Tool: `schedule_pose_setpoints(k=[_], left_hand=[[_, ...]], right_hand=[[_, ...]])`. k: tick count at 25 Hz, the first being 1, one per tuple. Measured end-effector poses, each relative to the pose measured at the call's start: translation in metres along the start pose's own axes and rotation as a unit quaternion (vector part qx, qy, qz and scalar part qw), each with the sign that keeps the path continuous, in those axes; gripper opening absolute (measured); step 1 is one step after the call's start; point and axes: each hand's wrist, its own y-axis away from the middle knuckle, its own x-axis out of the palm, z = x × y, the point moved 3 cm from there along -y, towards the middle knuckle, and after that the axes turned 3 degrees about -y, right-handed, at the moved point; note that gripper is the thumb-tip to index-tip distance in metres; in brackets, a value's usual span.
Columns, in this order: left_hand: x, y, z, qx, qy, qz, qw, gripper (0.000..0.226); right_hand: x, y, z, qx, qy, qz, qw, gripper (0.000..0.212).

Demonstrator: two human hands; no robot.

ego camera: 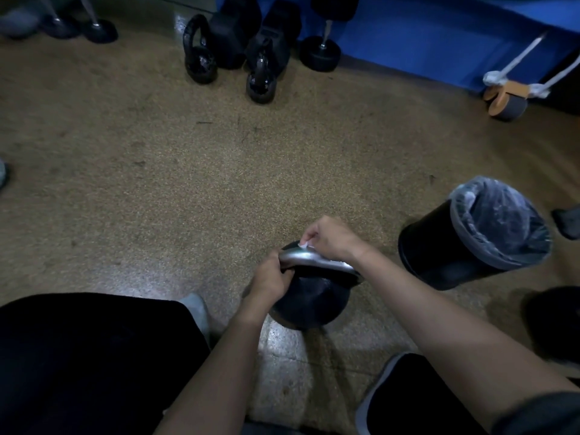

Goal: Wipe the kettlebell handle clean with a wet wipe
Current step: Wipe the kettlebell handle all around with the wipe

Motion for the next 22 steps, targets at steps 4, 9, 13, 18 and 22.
schedule_pose_setpoints(k=[4,9,13,18,22], left_hand=[[0.002,0.0,0.0,-0.011,0.004,0.002,1.0,0.043],[0.002,-0.001,-0.001,-0.013,-0.005,0.001,1.0,0.044],[0.003,-0.002,0.0,-0.011,-0.005,0.0,1.0,0.042],[0.003,-0.003,-0.002,-0.018,-0.006,-0.005,1.0,0.038],[0.005,-0.003,-0.001,-0.02,0.01,-0.003,1.0,0.039]], right_hand=[[-0.005,0.003,0.002,-0.012,0.021,-0.008,1.0,0.021],[0.0,0.0,-0.002,-0.008,0.039,-0.014,0.999,0.019],[-0.001,-0.001,-0.003,-0.016,0.055,-0.024,0.998,0.021],[0.02,0.01,0.0,-0.087,0.113,-0.048,0.989,0.021],[0.021,0.018,0.0,-0.089,0.107,-0.102,0.985,0.024]])
